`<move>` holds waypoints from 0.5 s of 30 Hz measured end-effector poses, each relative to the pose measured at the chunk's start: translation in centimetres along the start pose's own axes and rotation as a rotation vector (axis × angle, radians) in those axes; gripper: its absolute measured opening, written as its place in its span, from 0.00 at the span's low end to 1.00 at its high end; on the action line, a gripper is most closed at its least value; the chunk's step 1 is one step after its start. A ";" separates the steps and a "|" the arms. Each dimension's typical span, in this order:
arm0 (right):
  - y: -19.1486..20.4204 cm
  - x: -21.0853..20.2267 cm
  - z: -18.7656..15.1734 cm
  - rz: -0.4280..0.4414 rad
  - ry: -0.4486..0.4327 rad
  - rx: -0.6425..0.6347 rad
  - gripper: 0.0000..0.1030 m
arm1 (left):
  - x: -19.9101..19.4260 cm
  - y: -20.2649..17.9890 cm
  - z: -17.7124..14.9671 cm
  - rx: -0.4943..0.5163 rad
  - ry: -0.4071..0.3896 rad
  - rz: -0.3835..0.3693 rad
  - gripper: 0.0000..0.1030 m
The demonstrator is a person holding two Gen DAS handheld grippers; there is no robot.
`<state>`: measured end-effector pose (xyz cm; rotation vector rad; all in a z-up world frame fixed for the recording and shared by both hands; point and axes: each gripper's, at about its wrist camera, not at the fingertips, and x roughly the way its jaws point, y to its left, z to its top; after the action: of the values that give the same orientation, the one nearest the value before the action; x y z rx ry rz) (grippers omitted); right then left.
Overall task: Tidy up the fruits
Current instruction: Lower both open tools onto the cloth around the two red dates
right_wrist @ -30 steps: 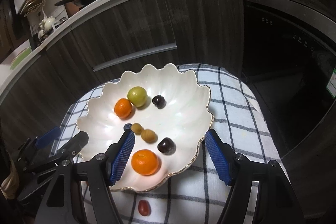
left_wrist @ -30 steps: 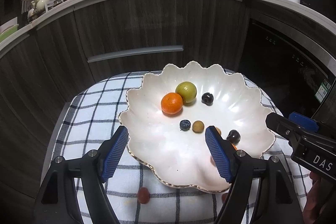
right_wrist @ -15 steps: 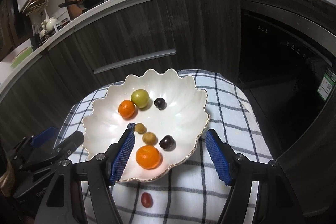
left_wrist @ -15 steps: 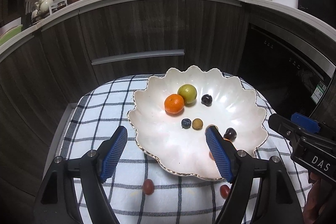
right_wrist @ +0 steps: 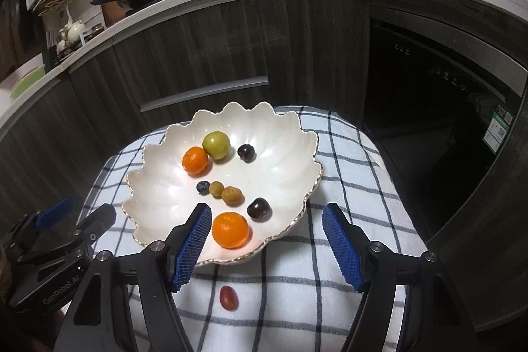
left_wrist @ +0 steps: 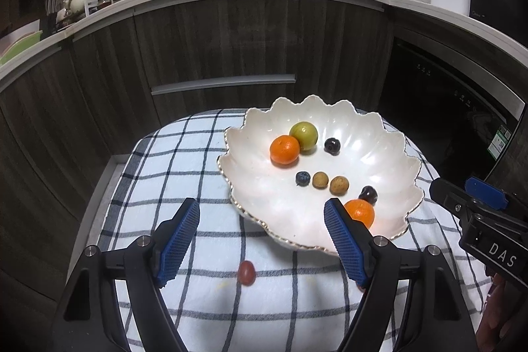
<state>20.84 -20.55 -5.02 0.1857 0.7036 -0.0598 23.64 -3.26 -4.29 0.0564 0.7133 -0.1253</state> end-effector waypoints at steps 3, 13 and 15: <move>0.3 -0.1 -0.3 -0.007 -0.001 -0.008 0.69 | -0.2 0.4 -0.4 -0.003 0.002 0.002 0.75; 1.4 -0.1 -1.9 -0.018 0.010 -0.035 0.69 | -0.3 1.5 -2.1 -0.009 0.007 0.005 0.75; 1.6 -0.1 -2.3 -0.020 0.014 -0.040 0.69 | -0.3 1.7 -2.4 -0.010 0.011 0.005 0.75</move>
<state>19.48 -18.52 -6.47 0.1408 0.7202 -0.0634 22.12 -1.30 -5.94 0.0494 0.7246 -0.1168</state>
